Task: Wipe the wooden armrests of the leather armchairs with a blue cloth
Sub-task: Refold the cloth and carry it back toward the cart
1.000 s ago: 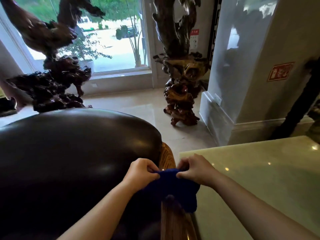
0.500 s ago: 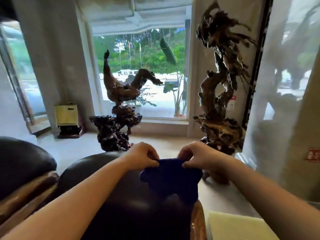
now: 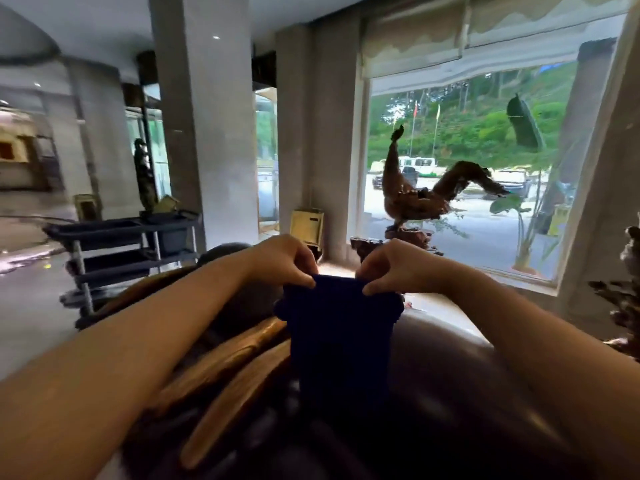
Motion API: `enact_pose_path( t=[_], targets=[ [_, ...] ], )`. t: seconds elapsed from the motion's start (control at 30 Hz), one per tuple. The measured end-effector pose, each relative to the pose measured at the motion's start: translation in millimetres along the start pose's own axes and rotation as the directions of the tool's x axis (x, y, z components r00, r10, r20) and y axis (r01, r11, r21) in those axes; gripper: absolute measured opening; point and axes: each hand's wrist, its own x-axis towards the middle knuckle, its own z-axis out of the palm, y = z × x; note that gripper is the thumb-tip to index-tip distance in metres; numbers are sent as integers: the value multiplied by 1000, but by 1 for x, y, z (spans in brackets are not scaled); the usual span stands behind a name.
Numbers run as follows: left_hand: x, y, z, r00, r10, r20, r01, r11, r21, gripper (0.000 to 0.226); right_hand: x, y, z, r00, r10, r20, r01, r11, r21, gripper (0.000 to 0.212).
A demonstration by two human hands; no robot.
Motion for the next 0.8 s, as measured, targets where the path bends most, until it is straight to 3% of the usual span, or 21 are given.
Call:
enact_pose_path(
  t=[0.23,0.43,0.73,0.8],
  targets=[
    [-131,-122,-79,959,-250,-133,256,966,29,11,117,-137,90,967,-227,117,229,973,-4,11],
    [-213,-205,-124,890,-411,-195,410,911,-49,12,203,-223,156,919,-345,192,335,939,81,14],
    [-258,-325,-167,821,-529,-213,531,846,-57,11,336,-286,229,850,-434,300,412,901,134,16],
    [-260,-392,-203,778,-573,-257,581,812,-54,10,425,-313,261,807,-501,315,483,865,138,15]
  ],
)
